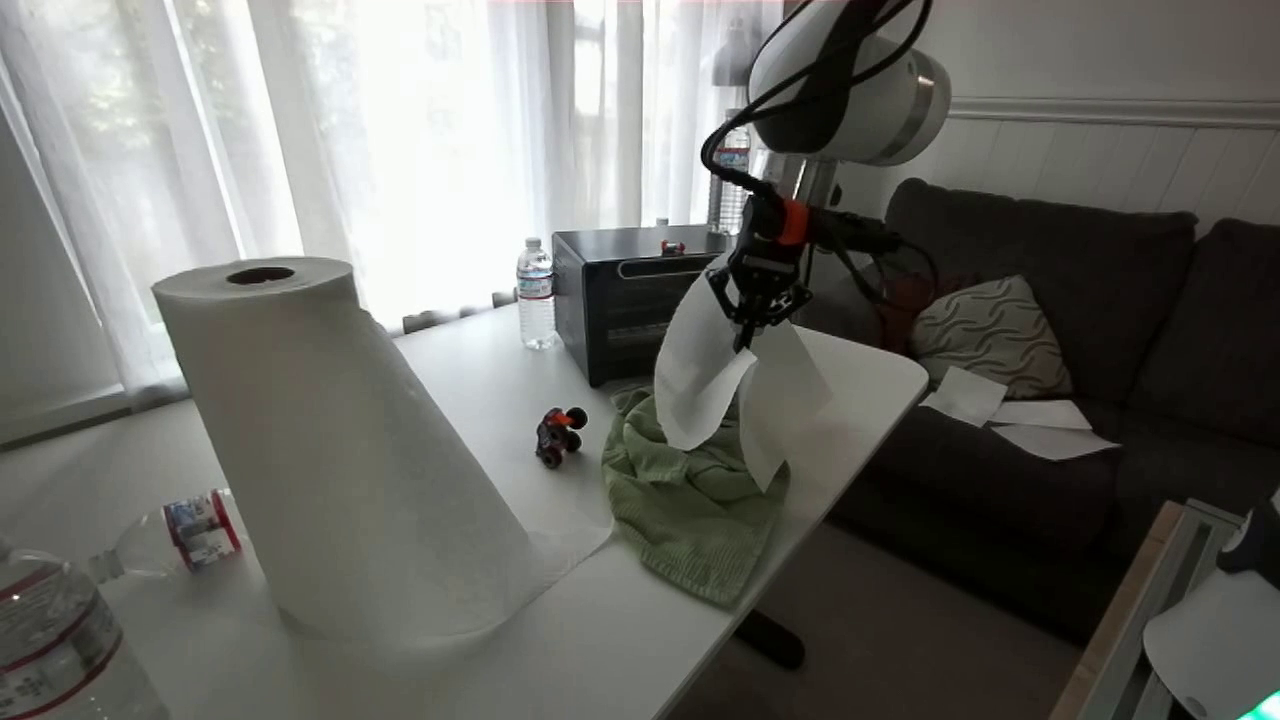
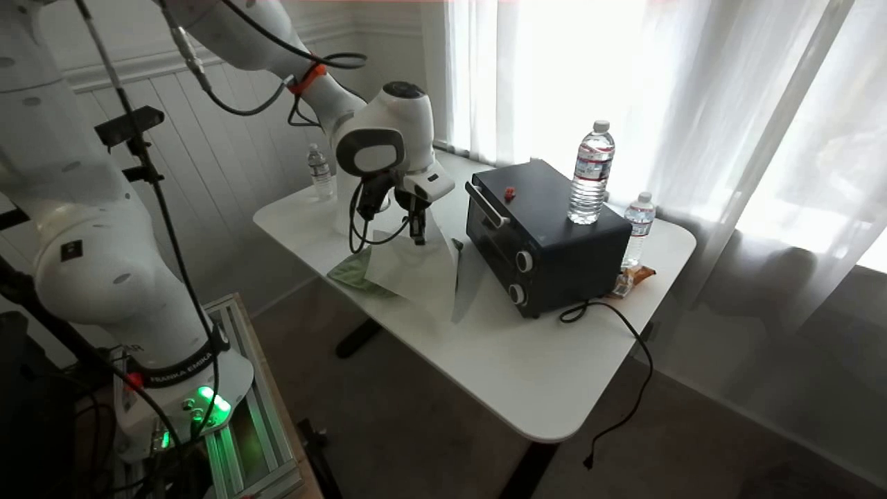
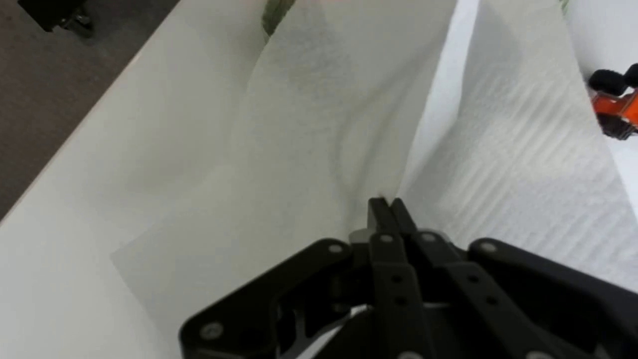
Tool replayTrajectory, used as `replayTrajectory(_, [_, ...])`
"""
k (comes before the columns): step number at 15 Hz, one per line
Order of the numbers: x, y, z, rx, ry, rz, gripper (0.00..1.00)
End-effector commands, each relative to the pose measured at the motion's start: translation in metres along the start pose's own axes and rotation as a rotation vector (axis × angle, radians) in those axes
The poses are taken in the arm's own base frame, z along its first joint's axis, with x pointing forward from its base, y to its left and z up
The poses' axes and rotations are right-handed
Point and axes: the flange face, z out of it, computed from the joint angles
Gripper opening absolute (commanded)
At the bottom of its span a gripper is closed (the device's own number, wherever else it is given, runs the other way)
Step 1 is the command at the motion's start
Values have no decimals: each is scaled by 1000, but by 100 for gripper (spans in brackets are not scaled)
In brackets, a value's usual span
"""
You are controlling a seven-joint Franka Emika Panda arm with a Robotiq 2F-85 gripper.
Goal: Use the paper towel in front of the microwave to wipe the microwave door
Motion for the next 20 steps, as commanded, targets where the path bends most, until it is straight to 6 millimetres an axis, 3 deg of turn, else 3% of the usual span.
replayTrajectory(1, [18,-26,28,8,9,-28,0])
replayTrajectory(2, [20,-31,34,8,6,-39,0])
replayTrajectory(3, [21,-36,41,3,1,-49,8])
replayTrajectory(4, [22,-40,44,11,-6,-58,27])
replayTrajectory(7, [20,-50,40,2,1,-90,46])
replayTrajectory(14, [1,-54,-28,23,96,-204,95])
replayTrajectory(16, [-8,-55,-46,18,116,-234,100])
replayTrajectory(20, [-24,-57,-77,5,150,-317,100])
